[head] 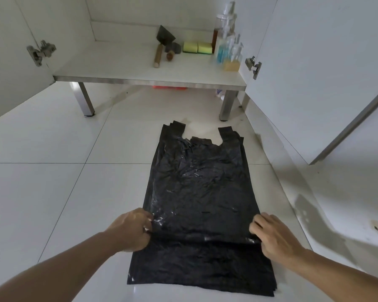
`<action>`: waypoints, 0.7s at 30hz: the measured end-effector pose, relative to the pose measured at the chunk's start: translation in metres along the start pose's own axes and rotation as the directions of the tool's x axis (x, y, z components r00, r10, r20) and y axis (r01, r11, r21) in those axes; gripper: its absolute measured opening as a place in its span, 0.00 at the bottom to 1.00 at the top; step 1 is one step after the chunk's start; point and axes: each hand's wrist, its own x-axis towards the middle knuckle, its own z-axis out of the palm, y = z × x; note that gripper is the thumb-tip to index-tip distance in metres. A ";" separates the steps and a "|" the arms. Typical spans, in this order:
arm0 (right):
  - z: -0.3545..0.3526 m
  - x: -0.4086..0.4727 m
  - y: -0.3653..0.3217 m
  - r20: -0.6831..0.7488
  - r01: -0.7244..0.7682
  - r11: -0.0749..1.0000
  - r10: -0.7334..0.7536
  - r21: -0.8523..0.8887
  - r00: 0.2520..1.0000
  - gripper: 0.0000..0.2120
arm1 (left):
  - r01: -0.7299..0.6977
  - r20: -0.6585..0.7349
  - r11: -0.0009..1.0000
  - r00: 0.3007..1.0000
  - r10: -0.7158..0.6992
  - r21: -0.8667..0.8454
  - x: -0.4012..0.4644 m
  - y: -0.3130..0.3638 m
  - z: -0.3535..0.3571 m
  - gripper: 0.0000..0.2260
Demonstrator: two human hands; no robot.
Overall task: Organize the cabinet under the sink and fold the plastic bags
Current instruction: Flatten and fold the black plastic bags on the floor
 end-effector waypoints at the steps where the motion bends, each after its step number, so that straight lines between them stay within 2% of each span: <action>1: 0.000 -0.003 -0.001 0.028 0.031 0.999 -0.031 0.022 0.999 0.19 | -0.001 0.006 1.000 1.000 0.001 0.027 -0.001 0.003 -0.001 0.15; 3: 0.001 -0.009 -0.004 0.075 0.079 0.994 -0.084 0.069 0.994 0.16 | -0.031 -0.058 0.998 0.998 0.033 0.049 -0.001 0.008 -0.001 0.19; 5: 0.002 -0.012 -0.005 0.110 0.122 0.989 -0.131 0.084 0.985 0.12 | -0.084 -0.180 0.996 0.980 0.082 -0.003 0.000 0.013 0.003 0.22; 7: 0.002 -0.014 -0.007 0.138 0.168 0.983 -0.176 0.070 0.975 0.10 | -0.132 -0.296 0.991 0.947 0.123 -0.012 0.001 0.017 0.011 0.21; 9: 0.002 -0.015 -0.009 0.169 0.194 0.979 -0.202 0.063 0.965 0.10 | -0.156 -0.338 0.988 0.929 0.150 0.009 0.000 0.022 0.020 0.21; 13: 0.000 -0.018 -0.008 0.264 0.168 0.981 -0.187 0.092 0.946 0.12 | -0.114 -0.305 0.993 0.946 0.114 0.019 -0.005 0.029 0.031 0.30; 15: -0.002 -0.020 -0.008 0.298 0.163 0.980 -0.191 0.115 0.936 0.14 | -0.104 -0.331 0.990 0.935 0.129 0.094 -0.005 0.028 0.037 0.30; 17: -0.001 -0.021 -0.010 0.284 0.138 0.978 -0.178 0.155 0.942 0.20 | -0.112 -0.316 0.979 0.935 0.162 0.169 -0.007 0.029 0.044 0.28; 19: 0.000 -0.019 -0.016 0.188 0.100 0.977 -0.136 0.190 0.973 0.23 | -0.083 -0.183 0.970 0.975 0.126 0.227 -0.008 0.031 0.049 0.36; 21: 0.004 -0.015 -0.020 0.135 0.097 0.984 -0.117 0.149 0.984 0.21 | -0.078 -0.022 0.947 0.996 0.090 0.310 -0.009 0.032 0.057 0.43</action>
